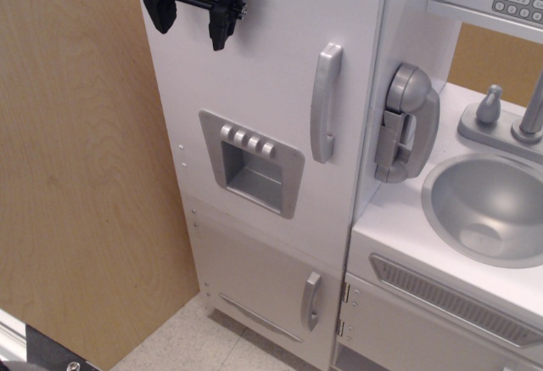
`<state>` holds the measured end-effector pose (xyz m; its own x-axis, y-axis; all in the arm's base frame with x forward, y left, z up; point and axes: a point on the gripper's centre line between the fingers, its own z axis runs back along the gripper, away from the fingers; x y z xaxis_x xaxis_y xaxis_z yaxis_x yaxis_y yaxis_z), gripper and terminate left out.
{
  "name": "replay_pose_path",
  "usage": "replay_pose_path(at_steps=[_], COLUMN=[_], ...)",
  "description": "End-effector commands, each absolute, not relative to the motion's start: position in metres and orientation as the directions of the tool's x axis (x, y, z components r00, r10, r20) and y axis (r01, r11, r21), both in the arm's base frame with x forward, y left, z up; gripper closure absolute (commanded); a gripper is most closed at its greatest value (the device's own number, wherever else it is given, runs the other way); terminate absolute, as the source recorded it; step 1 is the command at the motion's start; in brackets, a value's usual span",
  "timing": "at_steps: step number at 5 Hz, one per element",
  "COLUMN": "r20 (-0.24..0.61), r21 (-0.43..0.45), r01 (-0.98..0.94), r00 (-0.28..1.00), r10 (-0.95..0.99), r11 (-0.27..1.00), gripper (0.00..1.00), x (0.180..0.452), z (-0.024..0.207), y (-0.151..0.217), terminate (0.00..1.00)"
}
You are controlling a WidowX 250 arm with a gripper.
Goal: Close fridge
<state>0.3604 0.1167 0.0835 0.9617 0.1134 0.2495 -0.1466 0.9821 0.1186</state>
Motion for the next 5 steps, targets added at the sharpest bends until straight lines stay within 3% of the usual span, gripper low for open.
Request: replay_pose_path(at_steps=[1, 2, 3, 4, 5], r20=[0.292, 0.257, 0.204, 0.204, 0.204], r21=[0.118, 0.116, 0.132, 0.132, 0.132], r01=[-0.14, -0.081, -0.061, -0.061, -0.061], r00=[0.951, 0.965, 0.978, 0.978, 0.978], r10=[0.1, 0.049, 0.033, 0.033, 0.033], r11=[0.983, 0.99, 0.989, 0.989, 0.989], gripper=[0.0, 0.0, 0.0, 0.0, 0.0], x=[0.351, 0.308, 0.283, 0.283, 0.283], z=[0.113, 0.116, 0.121, 0.121, 0.121], y=[0.125, 0.128, 0.131, 0.131, 0.131], terminate=[0.0, 0.0, 0.0, 0.0, 1.0])
